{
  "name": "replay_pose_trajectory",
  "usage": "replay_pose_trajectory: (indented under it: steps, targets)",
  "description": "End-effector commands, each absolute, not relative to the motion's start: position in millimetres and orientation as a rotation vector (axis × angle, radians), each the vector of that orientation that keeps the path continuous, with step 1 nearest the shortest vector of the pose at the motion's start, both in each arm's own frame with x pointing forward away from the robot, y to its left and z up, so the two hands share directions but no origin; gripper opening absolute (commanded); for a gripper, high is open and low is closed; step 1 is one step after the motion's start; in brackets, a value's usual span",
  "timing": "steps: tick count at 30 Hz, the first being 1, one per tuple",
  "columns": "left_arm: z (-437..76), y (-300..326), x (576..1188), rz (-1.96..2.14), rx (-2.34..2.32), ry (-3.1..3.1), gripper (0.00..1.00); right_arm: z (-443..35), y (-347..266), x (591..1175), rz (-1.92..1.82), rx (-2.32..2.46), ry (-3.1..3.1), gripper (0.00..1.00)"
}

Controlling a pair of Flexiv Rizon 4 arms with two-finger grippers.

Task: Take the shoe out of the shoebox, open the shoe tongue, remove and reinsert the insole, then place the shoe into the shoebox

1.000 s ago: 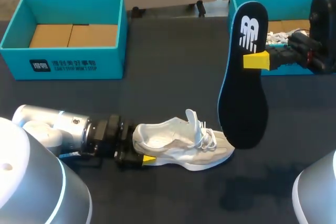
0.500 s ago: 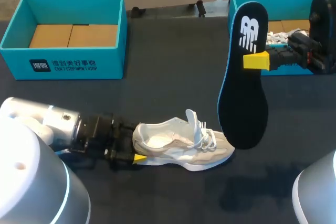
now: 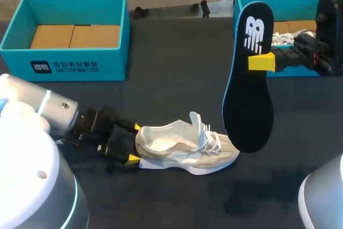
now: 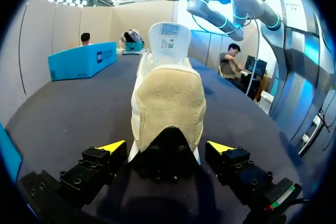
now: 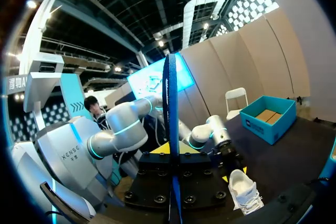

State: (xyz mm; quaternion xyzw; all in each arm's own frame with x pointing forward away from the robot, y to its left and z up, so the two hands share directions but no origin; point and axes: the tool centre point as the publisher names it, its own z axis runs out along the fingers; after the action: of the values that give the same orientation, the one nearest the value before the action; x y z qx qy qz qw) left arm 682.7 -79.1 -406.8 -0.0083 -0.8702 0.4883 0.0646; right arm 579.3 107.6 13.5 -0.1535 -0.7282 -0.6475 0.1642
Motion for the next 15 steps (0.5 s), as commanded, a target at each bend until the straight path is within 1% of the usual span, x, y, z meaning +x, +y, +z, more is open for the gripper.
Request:
replay_pose_trajectory:
  steps: [1, 6, 15]
  targets:
    - [-404.7, -79.4, 680.6, 1.45, -0.024, -2.643, 1.0, 13.1, 108.9, 579.6, -1.843, -0.44, -2.076, 0.0]
    - [-404.7, -79.4, 680.6, 1.45, -0.024, -2.643, 1.0, 13.1, 108.9, 579.6, -1.843, -0.44, -2.076, 0.0]
    - [-394.9, -72.4, 681.0, 1.175, -0.078, -2.736, 1.0, 13.1, 108.9, 579.6, -1.843, -0.44, -2.076, 0.0]
